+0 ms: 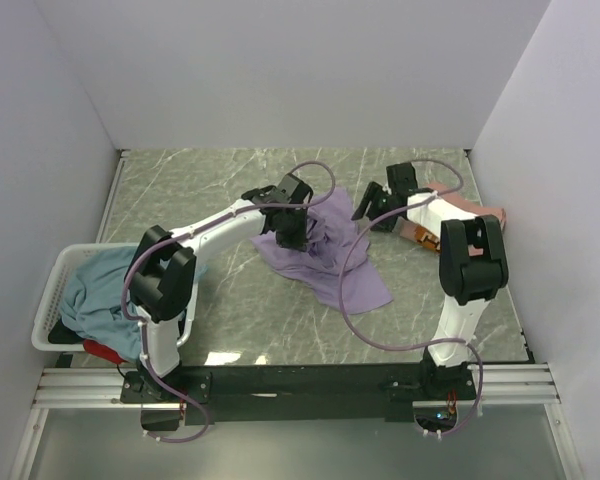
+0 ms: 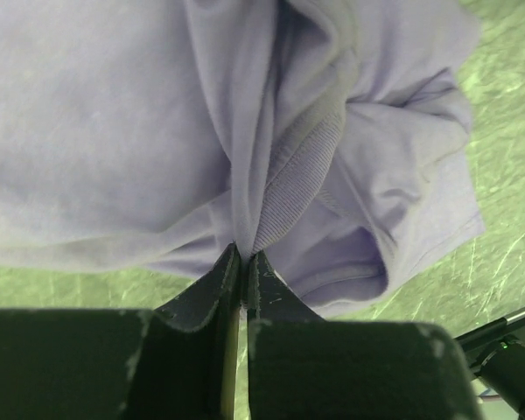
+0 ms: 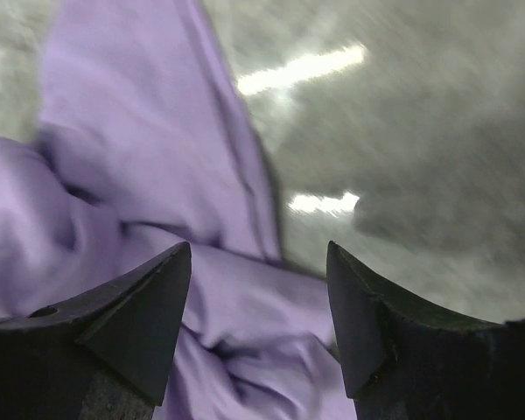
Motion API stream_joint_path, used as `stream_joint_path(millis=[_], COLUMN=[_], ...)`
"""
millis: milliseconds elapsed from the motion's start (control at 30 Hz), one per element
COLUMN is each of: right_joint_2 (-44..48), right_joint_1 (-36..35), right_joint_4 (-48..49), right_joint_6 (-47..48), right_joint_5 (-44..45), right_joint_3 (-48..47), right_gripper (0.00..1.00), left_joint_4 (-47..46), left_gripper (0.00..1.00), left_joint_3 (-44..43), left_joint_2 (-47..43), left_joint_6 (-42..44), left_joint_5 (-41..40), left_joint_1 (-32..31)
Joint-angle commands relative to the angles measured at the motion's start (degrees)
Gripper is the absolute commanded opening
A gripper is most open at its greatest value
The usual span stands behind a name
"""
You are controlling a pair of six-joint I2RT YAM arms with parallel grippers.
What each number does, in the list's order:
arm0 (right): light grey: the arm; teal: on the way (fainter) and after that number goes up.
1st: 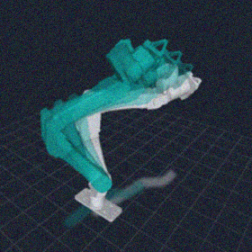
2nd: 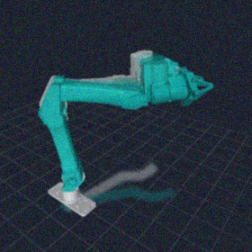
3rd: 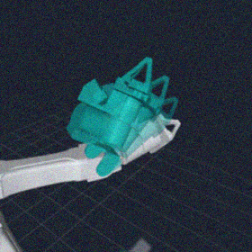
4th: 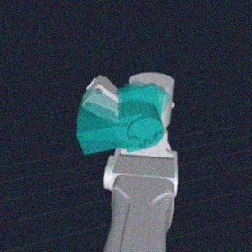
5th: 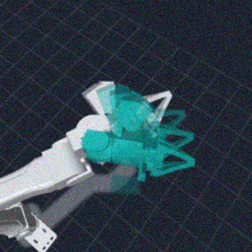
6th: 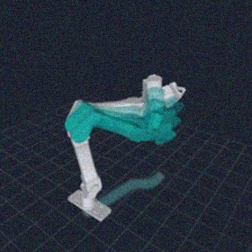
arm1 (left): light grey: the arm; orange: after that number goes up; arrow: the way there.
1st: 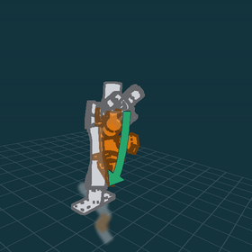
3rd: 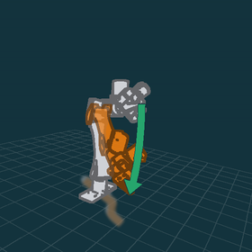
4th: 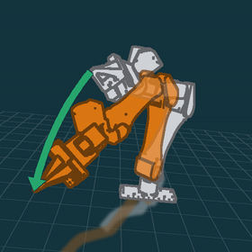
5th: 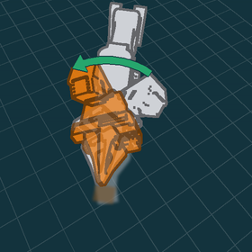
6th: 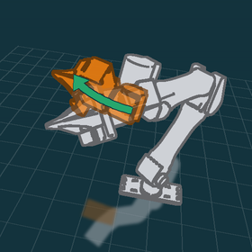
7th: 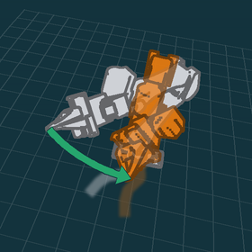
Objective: Fold and stack the t-shirts
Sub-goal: Flatten the tshirt out
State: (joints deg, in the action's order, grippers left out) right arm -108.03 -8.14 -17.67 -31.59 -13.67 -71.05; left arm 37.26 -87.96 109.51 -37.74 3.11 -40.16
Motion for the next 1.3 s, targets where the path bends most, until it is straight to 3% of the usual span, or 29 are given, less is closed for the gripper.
stream_joint_path(millis=[0, 200, 500, 800, 867, 933, 967, 1000, 1267], right_joint_2=[-2.88, -8.59, -10.53, -12.91, -13.61, -13.79, -14.05, -14.05, -2.39], right_joint_1=[-1.70, -4.16, -5.48, -7.68, -7.94, -7.77, -7.59, -7.50, 0.04], right_joint_4=[1.50, -2.80, -5.27, -5.00, -6.05, -6.50, -8.06, -9.12, -14.57], right_joint_6=[1.97, 2.76, 3.73, 1.89, 2.15, 2.24, 2.24, 1.98, 0.74], right_joint_5=[-0.39, 4.43, 9.19, 4.27, 4.01, 3.04, 2.86, 3.38, 1.46], right_joint_3=[-6.37, -13.05, -14.91, -15.52, -16.49, -16.84, -18.24, -19.21, -25.36], right_gripper=[0.70, 0.69, 0.68, 0.52, 0.45, 0.22, 0.06, 0.00, 0.00], left_joint_4=[-0.26, 0.62, 1.24, -0.43, -0.78, -1.31, -1.48, -1.48, -1.31], left_gripper=[0.00, 0.00, 0.00, 0.00, 0.00, 0.00, 0.00, 0.00, 0.00], left_joint_3=[1.30, 2.18, 4.20, 7.89, 8.77, 9.56, 9.65, 9.65, 3.16], left_joint_2=[-4.22, -5.45, -7.30, -7.82, -8.26, -8.70, -8.96, -9.05, -12.04], left_joint_6=[-1.64, -2.17, -2.96, -3.75, -3.84, -3.84, -3.75, -3.84, -0.50], left_joint_5=[-0.74, -1.36, -2.32, -1.36, -1.36, -1.27, -1.18, -1.09, 0.84], left_joint_1=[0.79, 1.58, 2.02, 3.25, 3.42, 3.86, 4.65, 5.18, 17.73])
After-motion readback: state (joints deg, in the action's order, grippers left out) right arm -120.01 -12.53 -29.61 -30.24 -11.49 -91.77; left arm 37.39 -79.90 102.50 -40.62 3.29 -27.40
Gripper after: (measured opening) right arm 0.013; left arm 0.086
